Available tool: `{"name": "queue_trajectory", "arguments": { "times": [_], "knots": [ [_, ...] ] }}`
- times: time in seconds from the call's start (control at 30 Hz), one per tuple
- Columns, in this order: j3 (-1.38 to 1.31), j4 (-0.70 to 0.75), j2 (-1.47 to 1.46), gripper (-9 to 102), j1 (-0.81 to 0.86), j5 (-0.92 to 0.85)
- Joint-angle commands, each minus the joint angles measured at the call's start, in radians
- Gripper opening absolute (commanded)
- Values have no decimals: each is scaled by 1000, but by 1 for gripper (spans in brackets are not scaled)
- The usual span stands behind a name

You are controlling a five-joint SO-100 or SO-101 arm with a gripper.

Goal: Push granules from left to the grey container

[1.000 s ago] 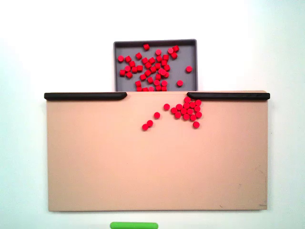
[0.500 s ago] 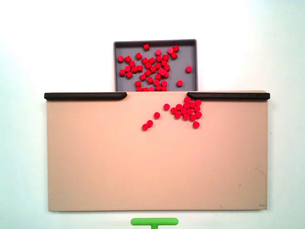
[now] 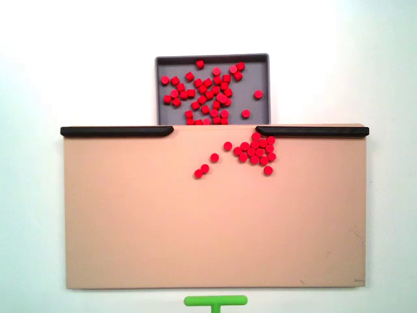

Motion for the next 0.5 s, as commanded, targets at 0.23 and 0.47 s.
{"name": "queue_trajectory", "arguments": {
  "times": [0.23, 0.47],
  "knots": [
    [-20, -3, 3, 0, -6, 18],
    [-20, -3, 17, 0, -23, 12]
  ]
}}
